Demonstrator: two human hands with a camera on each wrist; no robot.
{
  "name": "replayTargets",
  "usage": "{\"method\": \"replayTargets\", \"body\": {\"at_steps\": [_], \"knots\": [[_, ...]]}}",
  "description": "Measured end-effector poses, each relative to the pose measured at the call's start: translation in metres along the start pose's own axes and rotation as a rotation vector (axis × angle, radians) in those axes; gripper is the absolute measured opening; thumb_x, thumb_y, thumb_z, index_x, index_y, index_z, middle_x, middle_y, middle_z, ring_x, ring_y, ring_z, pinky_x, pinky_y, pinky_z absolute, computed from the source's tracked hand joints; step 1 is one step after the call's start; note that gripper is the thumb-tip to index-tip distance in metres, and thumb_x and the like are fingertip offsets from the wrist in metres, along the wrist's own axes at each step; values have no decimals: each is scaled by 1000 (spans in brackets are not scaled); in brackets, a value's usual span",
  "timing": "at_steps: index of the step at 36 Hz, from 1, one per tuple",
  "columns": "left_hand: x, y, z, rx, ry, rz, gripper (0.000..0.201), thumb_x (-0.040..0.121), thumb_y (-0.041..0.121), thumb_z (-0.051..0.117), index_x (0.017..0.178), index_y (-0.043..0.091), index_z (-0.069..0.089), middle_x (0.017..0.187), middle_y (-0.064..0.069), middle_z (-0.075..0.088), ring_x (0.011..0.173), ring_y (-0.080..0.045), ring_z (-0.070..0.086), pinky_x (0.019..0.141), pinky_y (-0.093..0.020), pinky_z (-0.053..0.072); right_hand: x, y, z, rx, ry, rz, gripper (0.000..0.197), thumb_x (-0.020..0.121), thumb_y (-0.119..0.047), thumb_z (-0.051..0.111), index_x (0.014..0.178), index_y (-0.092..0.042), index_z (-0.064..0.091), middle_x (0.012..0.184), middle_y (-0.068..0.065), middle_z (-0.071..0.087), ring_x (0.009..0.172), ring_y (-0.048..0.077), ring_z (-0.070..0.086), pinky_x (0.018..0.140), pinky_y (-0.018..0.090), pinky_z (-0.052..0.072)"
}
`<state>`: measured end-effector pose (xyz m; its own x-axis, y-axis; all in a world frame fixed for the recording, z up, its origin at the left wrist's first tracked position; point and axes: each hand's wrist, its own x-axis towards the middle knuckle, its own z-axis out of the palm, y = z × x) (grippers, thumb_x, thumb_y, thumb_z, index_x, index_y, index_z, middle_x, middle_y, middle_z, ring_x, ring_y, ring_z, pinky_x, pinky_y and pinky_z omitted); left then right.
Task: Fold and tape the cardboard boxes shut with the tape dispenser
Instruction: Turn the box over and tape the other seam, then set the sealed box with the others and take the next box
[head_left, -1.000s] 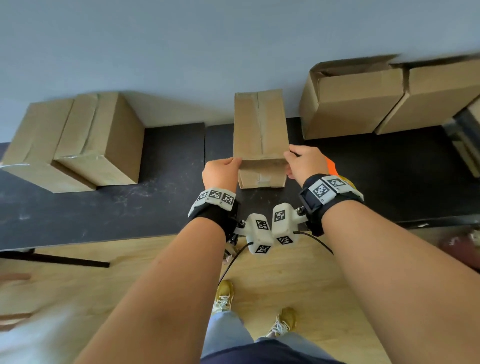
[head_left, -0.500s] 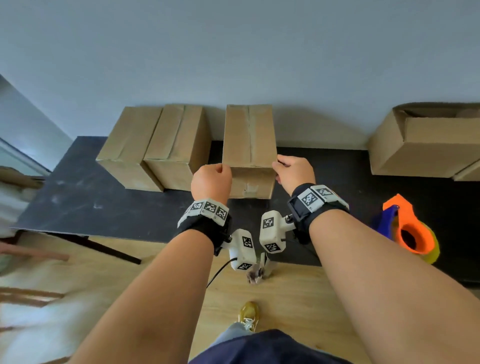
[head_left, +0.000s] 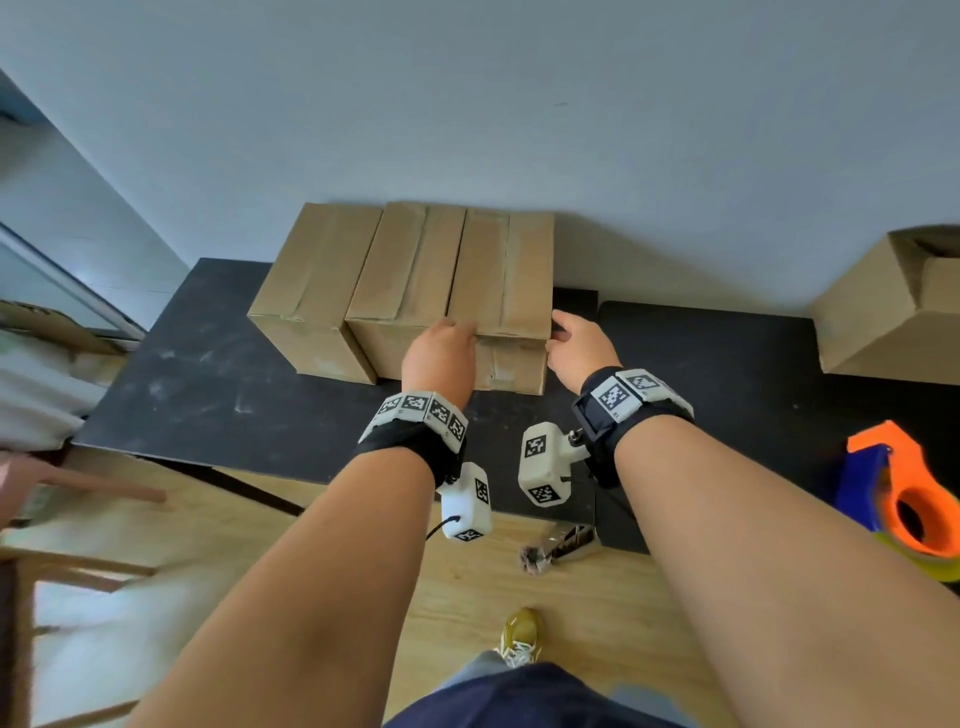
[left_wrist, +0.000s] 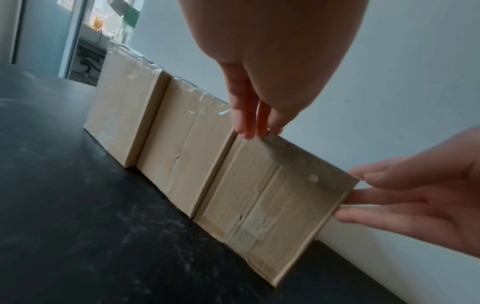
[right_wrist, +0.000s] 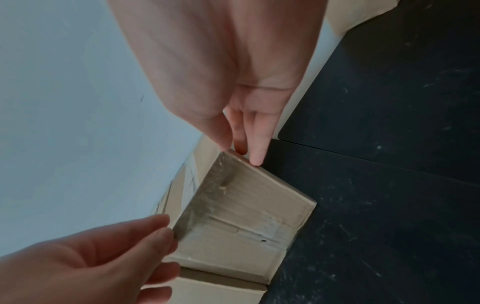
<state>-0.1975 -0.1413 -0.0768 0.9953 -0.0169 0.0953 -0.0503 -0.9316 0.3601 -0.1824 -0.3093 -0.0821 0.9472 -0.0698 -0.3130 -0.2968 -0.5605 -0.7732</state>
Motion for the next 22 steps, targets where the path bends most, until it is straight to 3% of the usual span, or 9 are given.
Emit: {"method": "replayTargets", "body": {"at_steps": [2,5,9,12,19,22], "knots": [[3,3,0,-15,5,2,29,99,18,43,113,8,66,105,-10,63,92,-29,60,76,-37,50,0,-5,-2,-20,-22,-13,55,96,-10,48,149,-20,39,141,3,54,126,25,53,106,40,43],[4,9,1,-16,18,9,29,97,15,43,112,10,67,105,-8,63,90,-28,61,74,-38,51,-1,-3,-12,-53,11,-6,55,97,-10,51,149,-17,37,143,6,51,130,24,49,107,34,39],[8,21,5,-30,34,59,32,96,15,44,119,17,65,110,-4,62,94,-26,60,72,-34,47,-6,11,-31,-53,142,45,48,97,-12,51,144,-17,45,139,6,55,125,23,52,103,31,40],[13,38,9,-30,19,99,35,96,14,43,124,19,63,117,-2,61,100,-25,60,77,-35,49,-17,27,-53,-56,222,82,42,98,-13,49,140,-16,51,137,5,56,123,24,53,97,27,40],[22,113,33,-42,-61,256,37,96,15,40,126,21,61,120,-4,58,101,-28,59,78,-36,49,-48,79,-118,-55,345,214,39,96,-15,51,135,-15,56,134,5,59,122,25,54,92,25,39],[17,154,49,-30,-96,320,38,94,12,41,124,21,63,118,-5,58,105,-28,56,76,-35,44,-65,106,-147,-48,404,285,37,95,-14,52,132,-15,58,132,6,59,121,26,55,96,30,41]]}}
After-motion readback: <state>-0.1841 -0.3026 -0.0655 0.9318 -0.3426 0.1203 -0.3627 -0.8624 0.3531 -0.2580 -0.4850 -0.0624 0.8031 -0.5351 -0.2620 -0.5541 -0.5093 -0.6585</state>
